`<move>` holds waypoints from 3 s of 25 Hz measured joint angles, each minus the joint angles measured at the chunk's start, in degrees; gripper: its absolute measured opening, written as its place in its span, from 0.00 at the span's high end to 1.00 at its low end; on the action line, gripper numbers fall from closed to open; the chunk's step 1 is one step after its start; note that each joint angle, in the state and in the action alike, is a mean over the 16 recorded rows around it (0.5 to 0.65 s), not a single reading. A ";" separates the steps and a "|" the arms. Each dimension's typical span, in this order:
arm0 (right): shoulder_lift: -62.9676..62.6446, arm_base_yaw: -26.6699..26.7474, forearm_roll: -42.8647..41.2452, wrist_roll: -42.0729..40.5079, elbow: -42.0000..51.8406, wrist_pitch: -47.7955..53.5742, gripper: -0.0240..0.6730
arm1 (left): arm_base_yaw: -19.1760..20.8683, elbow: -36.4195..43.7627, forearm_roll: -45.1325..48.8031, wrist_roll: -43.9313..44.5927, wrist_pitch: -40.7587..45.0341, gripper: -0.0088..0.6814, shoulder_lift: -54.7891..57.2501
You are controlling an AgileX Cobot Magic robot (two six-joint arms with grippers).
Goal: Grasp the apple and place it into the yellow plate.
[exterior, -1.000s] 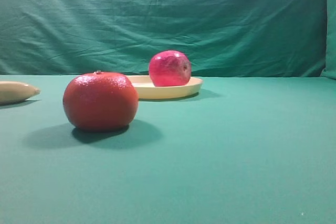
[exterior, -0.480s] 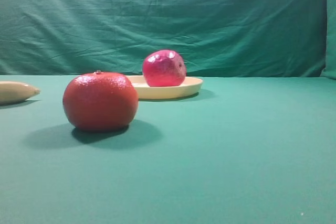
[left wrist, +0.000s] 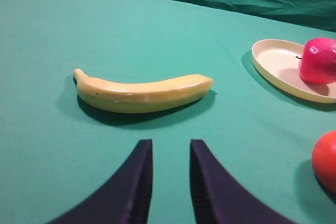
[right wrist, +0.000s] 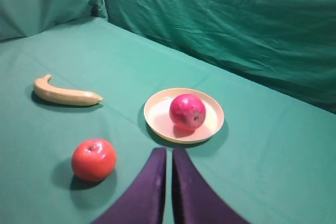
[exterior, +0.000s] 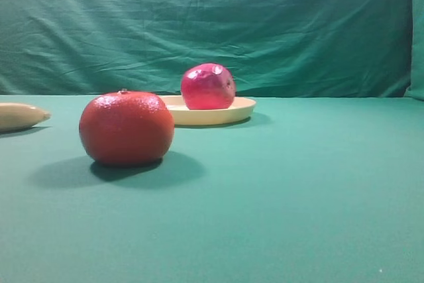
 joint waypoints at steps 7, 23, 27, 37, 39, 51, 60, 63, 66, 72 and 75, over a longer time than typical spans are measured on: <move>-1.02 -0.70 -2.40 1.82 2.64 -1.40 0.97 | 0.00 0.00 0.00 0.00 0.00 0.76 0.00; -13.77 -18.21 -5.14 5.47 17.59 -6.59 0.97 | 0.00 0.00 0.00 0.00 0.00 0.76 0.00; -17.80 -21.98 -5.35 5.54 23.48 -10.13 0.97 | 0.00 0.00 0.00 0.00 0.00 0.76 0.00; -22.02 -25.19 -5.63 5.22 35.03 -17.96 0.97 | 0.00 0.00 0.00 0.00 0.00 0.76 0.00; -22.09 -25.27 -5.67 5.20 36.14 -18.31 0.97 | 0.00 0.00 0.00 0.00 0.00 0.76 0.00; -22.12 -25.30 -5.77 5.16 37.35 -16.46 0.97 | 0.00 0.00 0.00 0.00 0.00 0.76 0.00; -22.12 -25.30 -5.79 5.16 37.35 -16.28 0.97 | 0.00 0.00 0.00 0.00 0.00 0.76 0.00; -22.12 -25.30 -5.79 5.16 37.35 -16.28 0.97 | 0.00 0.00 0.00 0.00 0.00 0.76 0.00; -22.12 -25.30 -5.79 5.16 37.35 -16.27 0.97 | 0.00 0.00 0.00 0.00 0.00 0.76 0.00; -22.12 -25.30 -5.80 5.16 37.35 -16.26 0.97 | 0.00 0.00 0.00 0.00 0.00 0.76 0.00; -22.12 -25.30 -5.80 5.16 37.35 -16.25 0.97 | 0.00 0.00 0.00 0.00 0.00 0.76 0.00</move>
